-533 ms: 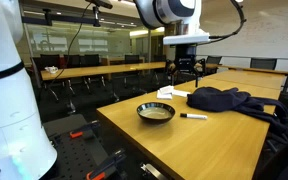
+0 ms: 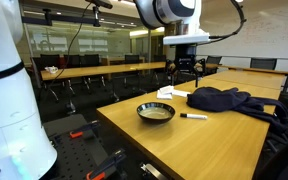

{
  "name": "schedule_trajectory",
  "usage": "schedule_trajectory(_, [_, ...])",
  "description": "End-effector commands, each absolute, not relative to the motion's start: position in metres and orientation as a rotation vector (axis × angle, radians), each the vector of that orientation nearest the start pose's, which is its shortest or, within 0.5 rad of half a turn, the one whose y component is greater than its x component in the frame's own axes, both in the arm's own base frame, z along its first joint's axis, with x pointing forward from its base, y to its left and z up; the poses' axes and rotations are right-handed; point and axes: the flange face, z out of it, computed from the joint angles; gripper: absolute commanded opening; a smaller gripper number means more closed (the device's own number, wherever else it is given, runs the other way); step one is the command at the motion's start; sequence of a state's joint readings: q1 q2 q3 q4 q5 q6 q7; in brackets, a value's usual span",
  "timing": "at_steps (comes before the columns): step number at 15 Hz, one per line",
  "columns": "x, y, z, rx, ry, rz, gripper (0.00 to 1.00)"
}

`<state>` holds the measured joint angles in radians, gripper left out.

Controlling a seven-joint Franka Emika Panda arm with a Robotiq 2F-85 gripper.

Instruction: Put the marker in the bowl

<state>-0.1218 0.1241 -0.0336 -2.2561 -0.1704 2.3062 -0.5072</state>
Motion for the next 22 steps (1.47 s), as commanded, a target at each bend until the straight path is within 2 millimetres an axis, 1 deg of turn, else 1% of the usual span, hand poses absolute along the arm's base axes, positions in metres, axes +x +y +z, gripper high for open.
schedule_trajectory(1, [0.519,-0.085,0.303,-3.142,-0.754,0.181,1.00])
schedule_trajectory(3, [0.519,-0.085,0.303,-3.142,-0.754,0.181,1.00])
schedule_trajectory(5, [0.533,-0.078,0.295,-3.164,-0.486,0.151,1.00])
schedule_trajectory(7, [0.549,-0.066,0.284,-3.148,-0.316,0.131,1.00])
schedule_trajectory(9, [0.569,-0.052,0.267,-3.124,-0.147,0.113,1.00])
schedule_trajectory(11, [0.595,-0.041,0.242,-3.094,0.008,0.081,1.00])
schedule_trajectory(14, [0.633,-0.036,0.205,-3.042,0.240,0.043,1.00])
schedule_trajectory(16, [0.655,-0.038,0.184,-3.010,0.397,0.012,1.00])
schedule_trajectory(18, [0.671,-0.040,0.165,-2.976,0.552,-0.017,1.00])
schedule_trajectory(20, [0.682,-0.042,0.151,-2.937,0.703,-0.045,1.00])
schedule_trajectory(22, [0.690,-0.047,0.142,-2.895,0.853,-0.072,1.00])
